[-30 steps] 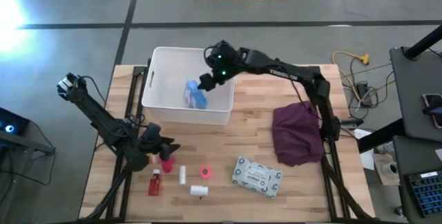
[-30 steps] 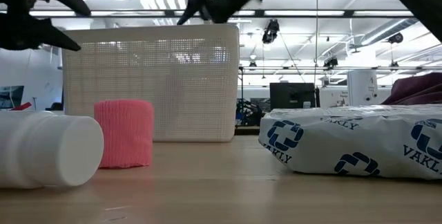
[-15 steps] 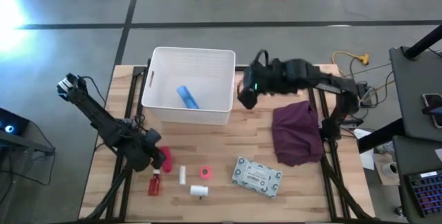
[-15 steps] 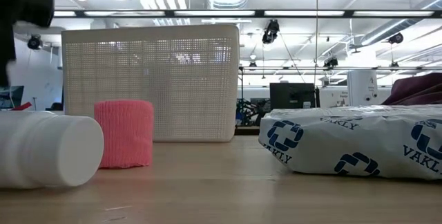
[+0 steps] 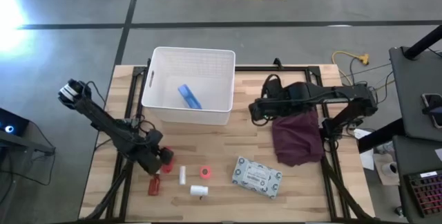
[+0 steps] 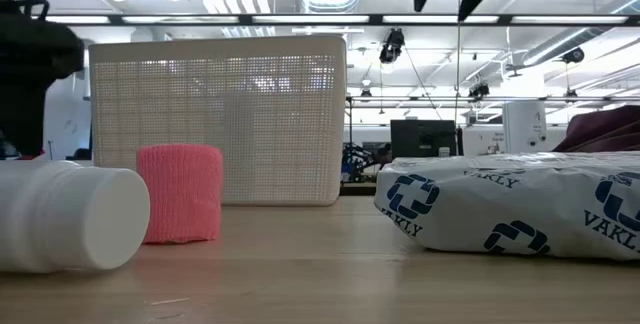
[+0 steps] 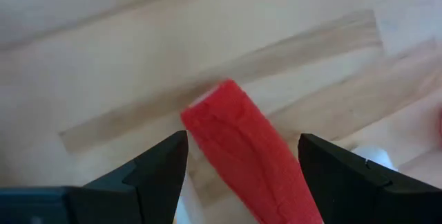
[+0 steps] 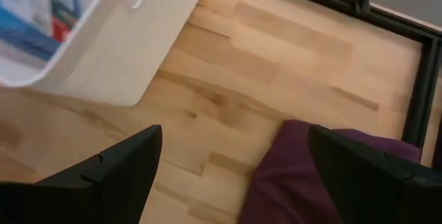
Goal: Pick & place medical supplies in basket/bin
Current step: Put the red bandage into the white bin
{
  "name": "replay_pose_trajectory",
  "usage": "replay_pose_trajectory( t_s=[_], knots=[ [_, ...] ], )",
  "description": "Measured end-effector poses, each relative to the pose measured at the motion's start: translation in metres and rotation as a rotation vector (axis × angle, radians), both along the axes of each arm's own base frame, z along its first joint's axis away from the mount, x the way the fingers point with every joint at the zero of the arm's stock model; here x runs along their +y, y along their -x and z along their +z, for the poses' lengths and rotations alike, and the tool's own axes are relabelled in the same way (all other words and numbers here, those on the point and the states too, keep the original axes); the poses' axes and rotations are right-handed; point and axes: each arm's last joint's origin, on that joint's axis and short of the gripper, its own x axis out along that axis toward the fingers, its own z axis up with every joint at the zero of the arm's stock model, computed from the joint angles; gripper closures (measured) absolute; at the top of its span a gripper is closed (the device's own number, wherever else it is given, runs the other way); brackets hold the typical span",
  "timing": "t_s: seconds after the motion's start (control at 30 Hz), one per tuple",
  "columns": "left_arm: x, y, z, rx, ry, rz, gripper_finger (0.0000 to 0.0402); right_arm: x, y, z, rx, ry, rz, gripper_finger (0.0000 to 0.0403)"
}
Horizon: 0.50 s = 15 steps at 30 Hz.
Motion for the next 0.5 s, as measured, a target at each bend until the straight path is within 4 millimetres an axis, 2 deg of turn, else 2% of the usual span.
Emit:
replay_pose_trajectory(
  t_s=[0.13,0.5],
  knots=[
    [-0.007,-0.011,-0.010,-0.002,0.018,0.009,0.0147,0.001,-0.007,-0.012,-0.017,-0.007,0.004,0.0053],
    [-0.018,-0.016,-0.034,0.162,0.066,0.022,0.0148,0.001,-0.007,-0.010,-0.020,-0.003,0.046,0.0053]
  ],
)
